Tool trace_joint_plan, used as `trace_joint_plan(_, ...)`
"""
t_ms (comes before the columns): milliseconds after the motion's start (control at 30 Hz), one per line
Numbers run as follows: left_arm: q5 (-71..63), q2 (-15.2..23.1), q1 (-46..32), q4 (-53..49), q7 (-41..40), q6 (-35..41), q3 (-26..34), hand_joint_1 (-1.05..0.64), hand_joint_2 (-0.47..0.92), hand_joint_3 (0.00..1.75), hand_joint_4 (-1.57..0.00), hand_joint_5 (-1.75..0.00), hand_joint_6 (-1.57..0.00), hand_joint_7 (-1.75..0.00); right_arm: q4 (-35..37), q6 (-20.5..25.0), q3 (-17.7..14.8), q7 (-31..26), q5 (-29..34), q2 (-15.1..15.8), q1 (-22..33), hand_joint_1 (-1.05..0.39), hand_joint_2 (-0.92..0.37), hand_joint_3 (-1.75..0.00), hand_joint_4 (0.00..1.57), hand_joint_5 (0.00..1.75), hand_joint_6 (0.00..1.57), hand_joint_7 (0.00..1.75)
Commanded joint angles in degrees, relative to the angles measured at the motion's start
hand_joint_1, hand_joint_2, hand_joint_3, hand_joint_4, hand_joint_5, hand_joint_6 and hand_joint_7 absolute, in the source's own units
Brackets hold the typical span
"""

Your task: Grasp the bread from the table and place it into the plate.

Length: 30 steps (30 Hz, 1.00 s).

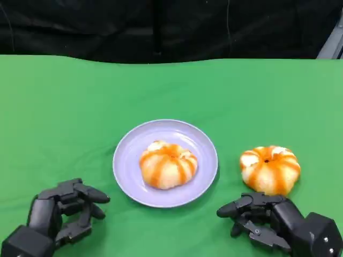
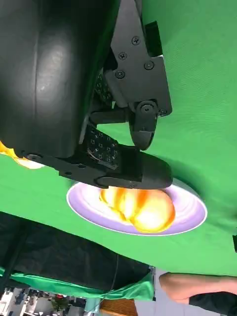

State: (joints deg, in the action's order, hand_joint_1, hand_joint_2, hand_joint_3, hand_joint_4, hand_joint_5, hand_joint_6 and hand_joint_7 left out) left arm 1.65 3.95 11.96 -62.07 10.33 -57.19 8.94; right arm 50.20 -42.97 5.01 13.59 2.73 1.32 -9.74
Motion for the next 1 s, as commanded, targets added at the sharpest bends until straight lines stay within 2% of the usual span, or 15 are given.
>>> trace_joint_plan(33,0.7,0.5,-1.4,-0.5,5.1,-0.9,-1.6,0.08,0.44,1.25,-0.95,-1.44,-1.02,-1.17,0.3,1.6,-0.4,0.5,-0.1,1.0,1.0,-0.03,-0.92,-0.41,0.77,1.24,1.03,0.49)
trace_joint_plan(200,0.8,0.1,-2.4,-0.2,8.8,-1.0,-3.0,0.06,0.43,1.27,-0.92,-1.49,-0.98,-1.23,0.1,1.5,-0.3,0.7,-0.1,1.1,1.2,-0.04,-0.92,-0.4,0.78,1.25,1.03,0.49)
trace_joint_plan(533,-1.1,0.0,-3.7,0.1,9.2,-0.5,-5.5,0.04,0.42,1.27,-0.87,-1.53,-0.94,-1.27,0.2,1.4,-0.4,0.9,-0.4,1.0,1.2,-0.03,-0.92,-0.4,0.78,1.25,1.03,0.49)
trace_joint_plan(833,-0.5,-0.1,-4.0,0.6,9.9,-0.3,-5.9,0.06,0.41,1.28,-0.88,-1.52,-0.96,-1.24,-1.2,2.0,-0.3,0.7,-0.1,1.1,2.0,-0.04,-0.92,-0.39,0.78,1.24,1.02,0.49)
trace_joint_plan(1000,0.0,-0.1,-3.9,0.3,10.6,-0.6,-5.7,0.05,0.43,1.29,-0.87,-1.55,-0.93,-1.28,-1.1,1.8,-0.4,1.0,-0.4,1.2,2.2,-0.03,-0.92,-0.4,0.77,1.23,1.03,0.49)
